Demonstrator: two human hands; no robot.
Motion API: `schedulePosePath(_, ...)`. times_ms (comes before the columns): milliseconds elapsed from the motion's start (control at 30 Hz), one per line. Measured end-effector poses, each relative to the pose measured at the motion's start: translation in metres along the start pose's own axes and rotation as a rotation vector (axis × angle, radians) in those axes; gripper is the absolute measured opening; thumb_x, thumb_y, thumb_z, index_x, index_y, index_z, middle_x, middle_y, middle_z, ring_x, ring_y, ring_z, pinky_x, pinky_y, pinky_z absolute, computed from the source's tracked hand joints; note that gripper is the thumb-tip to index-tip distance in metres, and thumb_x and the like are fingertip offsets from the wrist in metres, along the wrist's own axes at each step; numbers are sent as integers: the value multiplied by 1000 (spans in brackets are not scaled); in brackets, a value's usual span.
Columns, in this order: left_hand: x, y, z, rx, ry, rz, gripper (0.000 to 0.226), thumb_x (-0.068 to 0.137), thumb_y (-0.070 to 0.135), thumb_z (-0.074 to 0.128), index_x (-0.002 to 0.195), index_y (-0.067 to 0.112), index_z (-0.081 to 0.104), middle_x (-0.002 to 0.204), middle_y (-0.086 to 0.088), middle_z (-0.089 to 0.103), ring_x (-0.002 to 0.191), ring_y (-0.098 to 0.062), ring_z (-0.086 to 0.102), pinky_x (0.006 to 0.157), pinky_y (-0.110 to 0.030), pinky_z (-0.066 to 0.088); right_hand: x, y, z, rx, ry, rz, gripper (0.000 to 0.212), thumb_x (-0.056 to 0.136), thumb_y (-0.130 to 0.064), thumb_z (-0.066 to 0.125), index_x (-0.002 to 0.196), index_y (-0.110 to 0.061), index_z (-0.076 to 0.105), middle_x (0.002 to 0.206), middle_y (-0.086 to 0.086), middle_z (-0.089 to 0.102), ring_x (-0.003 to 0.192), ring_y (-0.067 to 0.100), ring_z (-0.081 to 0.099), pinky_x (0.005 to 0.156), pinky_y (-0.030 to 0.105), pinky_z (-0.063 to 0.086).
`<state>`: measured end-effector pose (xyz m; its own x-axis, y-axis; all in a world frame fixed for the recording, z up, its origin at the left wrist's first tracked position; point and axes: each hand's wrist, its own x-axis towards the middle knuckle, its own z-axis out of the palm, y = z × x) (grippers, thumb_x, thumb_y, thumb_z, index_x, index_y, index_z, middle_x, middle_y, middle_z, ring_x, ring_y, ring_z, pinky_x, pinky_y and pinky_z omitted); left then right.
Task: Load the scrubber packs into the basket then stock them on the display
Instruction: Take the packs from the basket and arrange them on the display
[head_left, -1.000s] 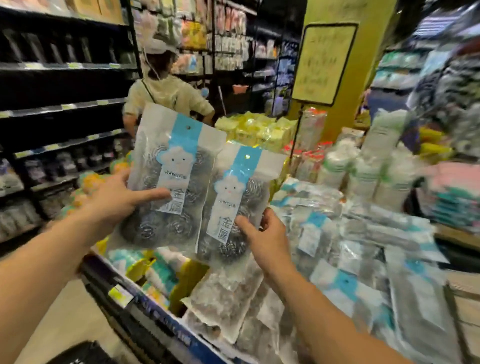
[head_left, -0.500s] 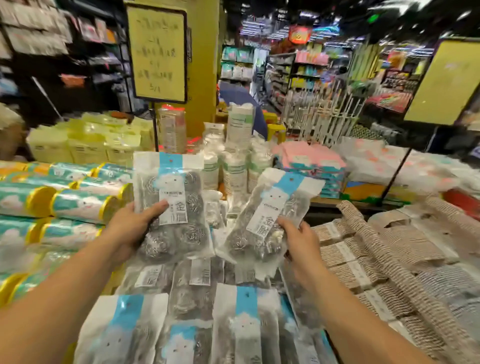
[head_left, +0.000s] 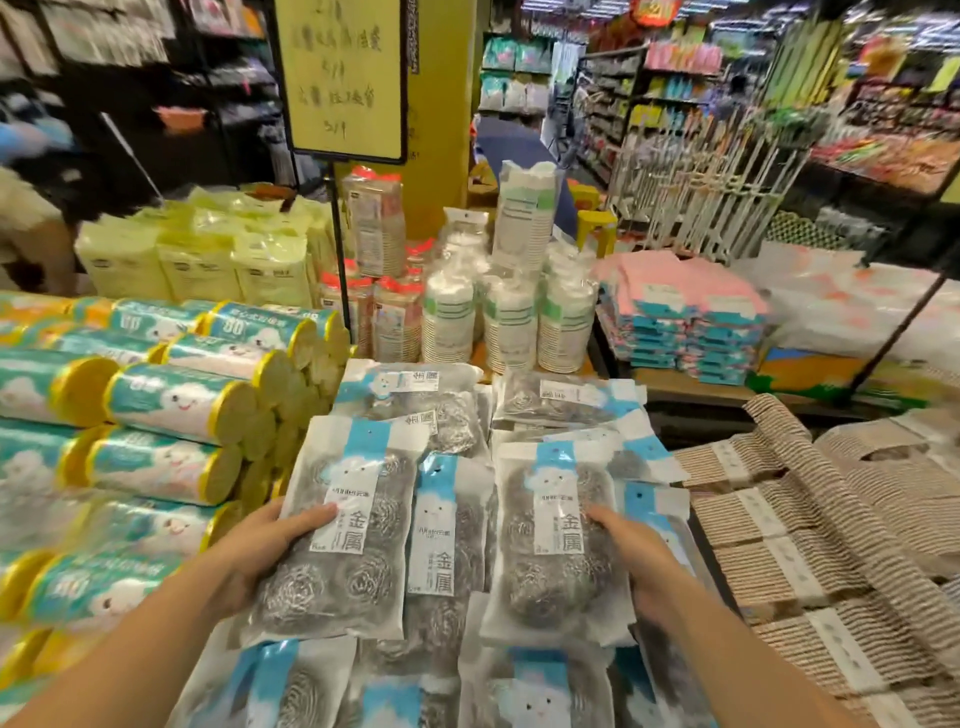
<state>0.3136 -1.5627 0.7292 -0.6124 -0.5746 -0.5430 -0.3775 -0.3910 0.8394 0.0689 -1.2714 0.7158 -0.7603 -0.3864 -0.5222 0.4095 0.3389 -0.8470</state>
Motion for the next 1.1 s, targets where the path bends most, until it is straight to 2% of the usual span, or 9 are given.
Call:
schedulePosePath(67, 4, -8, -1, 50, 16, -13, 37, 85, 16, 72, 118, 6, 61, 103, -23, 74, 89, -41, 72, 79, -51, 59, 13, 11, 4, -20, -38, 25, 31, 94, -32, 65, 108, -6, 74, 97, 12, 79, 93, 29, 74, 80, 39, 58)
schedulePosePath(167, 9, -16, 2, 134, 92, 18, 28, 86, 11, 73, 112, 4, 65, 95, -19, 77, 79, -34, 74, 74, -45, 59, 30, 22, 8, -254, 18, -75, 54, 73, -63, 68, 98, -15, 76, 88, 2, 79, 89, 25, 74, 88, 47, 58)
schedulePosePath(333, 9, -10, 13, 374, 289, 133, 33, 78, 17, 82, 103, 8, 62, 89, -5, 74, 75, -22, 70, 61, -33, 53, 27, 13, 8, -773, 201, -359, 41, 86, -63, 60, 82, -23, 54, 82, -3, 63, 87, 25, 64, 62, 32, 44)
schedulePosePath(433, 2, -5, 18, 558, 351, 149, 44, 78, 27, 83, 106, 10, 53, 89, 0, 63, 74, -17, 62, 58, -32, 49, 26, 12, 1, -962, 287, -376, 52, 84, -76, 48, 92, -25, 55, 88, -4, 63, 86, 22, 63, 68, 34, 48)
schedulePosePath(600, -7, -6, 15, 646, 323, 138, 77, 80, 39, 79, 139, 3, 45, 114, -8, 58, 77, -14, 57, 59, -29, 46, 27, 11, -35, -840, 411, -343, 60, 86, -67, 53, 131, -27, 55, 121, 1, 63, 110, 22, 61, 90, 40, 52)
schedulePosePath(667, -9, -7, 11, 651, 305, 135, 91, 77, 45, 79, 147, 6, 37, 133, -15, 57, 91, -23, 61, 72, -36, 53, 26, 20, -59, -879, 448, -301, 64, 86, -64, 55, 140, -31, 48, 134, 6, 54, 121, 27, 54, 99, 44, 49)
schedulePosePath(800, -19, -13, 5, 619, 252, 130, 103, 72, 48, 82, 152, 13, 29, 145, -14, 50, 109, -29, 58, 86, -40, 51, 13, 53, -104, -877, 381, -69, 88, 84, -74, 52, 157, -38, 19, 161, 14, 26, 149, 37, 23, 118, 54, 29)
schedulePosePath(900, -24, -19, 1, 629, 227, 146, 111, 67, 53, 83, 155, 18, 25, 148, -10, 49, 115, -29, 56, 94, -43, 49, 0, 73, -109, -704, 244, 28, 93, 88, -69, 54, 160, -34, 7, 167, 10, 12, 154, 34, 5, 121, 55, 16)
schedulePosePath(1100, -25, -24, 8, 716, 195, 230, 100, 74, 41, 82, 154, 15, 29, 150, -10, 47, 122, -30, 54, 100, -43, 44, -6, 74, -83, -613, 270, -18, 102, 82, -72, 60, 160, -30, 10, 165, 1, 24, 148, 30, 32, 117, 47, 33)
